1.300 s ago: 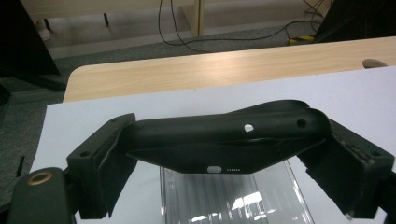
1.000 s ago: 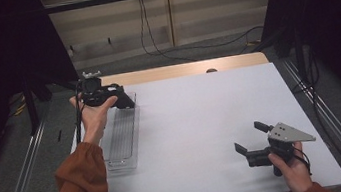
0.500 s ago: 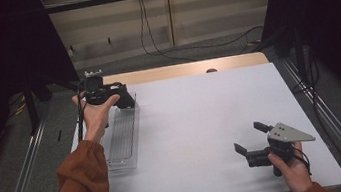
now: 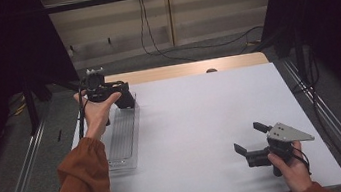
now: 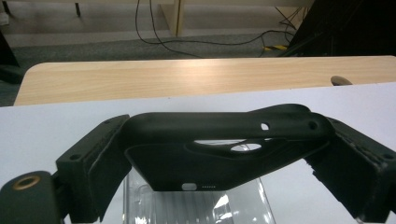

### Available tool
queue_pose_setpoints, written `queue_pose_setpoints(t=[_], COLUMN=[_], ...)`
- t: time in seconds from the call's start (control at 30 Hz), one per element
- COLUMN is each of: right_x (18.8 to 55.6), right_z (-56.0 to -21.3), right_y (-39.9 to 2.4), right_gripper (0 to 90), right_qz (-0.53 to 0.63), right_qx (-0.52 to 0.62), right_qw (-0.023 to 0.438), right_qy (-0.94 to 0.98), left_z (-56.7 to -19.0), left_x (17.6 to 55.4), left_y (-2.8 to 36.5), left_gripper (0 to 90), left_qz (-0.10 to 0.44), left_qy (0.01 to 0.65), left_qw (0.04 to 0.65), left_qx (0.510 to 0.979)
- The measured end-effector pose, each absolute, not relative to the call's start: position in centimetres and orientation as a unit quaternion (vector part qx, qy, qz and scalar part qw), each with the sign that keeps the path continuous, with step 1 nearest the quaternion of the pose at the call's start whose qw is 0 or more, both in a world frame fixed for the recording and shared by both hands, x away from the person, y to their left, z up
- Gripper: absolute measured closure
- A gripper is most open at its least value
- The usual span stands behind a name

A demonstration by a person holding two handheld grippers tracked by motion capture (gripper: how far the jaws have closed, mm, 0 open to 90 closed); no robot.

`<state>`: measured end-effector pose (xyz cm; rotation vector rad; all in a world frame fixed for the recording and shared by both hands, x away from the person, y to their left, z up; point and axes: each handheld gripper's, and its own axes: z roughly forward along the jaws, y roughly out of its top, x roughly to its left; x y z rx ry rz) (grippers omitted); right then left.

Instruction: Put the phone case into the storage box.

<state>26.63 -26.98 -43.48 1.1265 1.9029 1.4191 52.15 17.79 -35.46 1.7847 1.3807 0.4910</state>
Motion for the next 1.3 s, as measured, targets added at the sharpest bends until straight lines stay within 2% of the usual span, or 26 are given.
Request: queue_pose_setpoints(t=[1.3], right_x=[26.7], right_z=[-43.8], right_y=[-27.0], right_gripper=[0.4], right_qz=[0.52], right_qx=[0.41], right_qw=[0.244], right_qy=[0.708], left_z=[-35.7], left_x=[54.3], left_y=[16.8], left_gripper=[9.2], left_qz=[0.2], left_qy=[0.521], left_qw=[0.413], left_qx=[0.72])
